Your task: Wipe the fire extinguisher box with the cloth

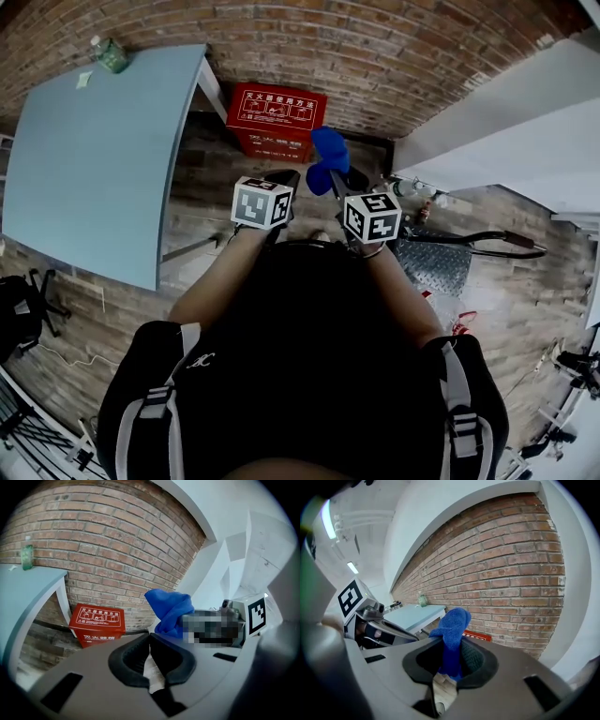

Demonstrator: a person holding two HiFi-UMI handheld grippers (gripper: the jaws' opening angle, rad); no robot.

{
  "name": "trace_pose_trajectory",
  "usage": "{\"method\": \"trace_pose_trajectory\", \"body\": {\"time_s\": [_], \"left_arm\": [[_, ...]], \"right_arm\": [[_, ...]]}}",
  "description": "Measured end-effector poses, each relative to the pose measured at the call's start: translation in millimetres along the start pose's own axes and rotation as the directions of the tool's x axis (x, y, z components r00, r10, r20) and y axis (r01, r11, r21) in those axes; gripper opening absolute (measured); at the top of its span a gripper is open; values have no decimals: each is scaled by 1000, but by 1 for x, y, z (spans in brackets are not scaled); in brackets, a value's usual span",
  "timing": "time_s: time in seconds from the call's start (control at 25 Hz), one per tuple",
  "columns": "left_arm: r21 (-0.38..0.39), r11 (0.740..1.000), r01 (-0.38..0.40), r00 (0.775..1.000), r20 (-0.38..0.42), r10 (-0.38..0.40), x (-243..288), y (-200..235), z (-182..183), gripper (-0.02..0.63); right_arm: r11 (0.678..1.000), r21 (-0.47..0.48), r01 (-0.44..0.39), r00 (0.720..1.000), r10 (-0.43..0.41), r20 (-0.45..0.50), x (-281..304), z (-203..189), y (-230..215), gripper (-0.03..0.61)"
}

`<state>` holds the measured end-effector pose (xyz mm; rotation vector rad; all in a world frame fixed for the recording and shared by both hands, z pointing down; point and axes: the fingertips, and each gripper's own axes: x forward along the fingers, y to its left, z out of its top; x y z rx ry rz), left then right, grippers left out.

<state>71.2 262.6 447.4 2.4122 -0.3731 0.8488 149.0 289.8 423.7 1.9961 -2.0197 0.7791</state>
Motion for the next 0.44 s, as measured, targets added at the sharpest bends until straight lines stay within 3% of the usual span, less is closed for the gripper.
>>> {"method": "trace_pose_trajectory", "body": {"time_s": [0.44], "left_arm": [[38,999,24,998,-60,-21,26,-29,-15,11]], "right_arm": [[999,33,-4,1000,5,-2,-15,-8,-16,83]]}}
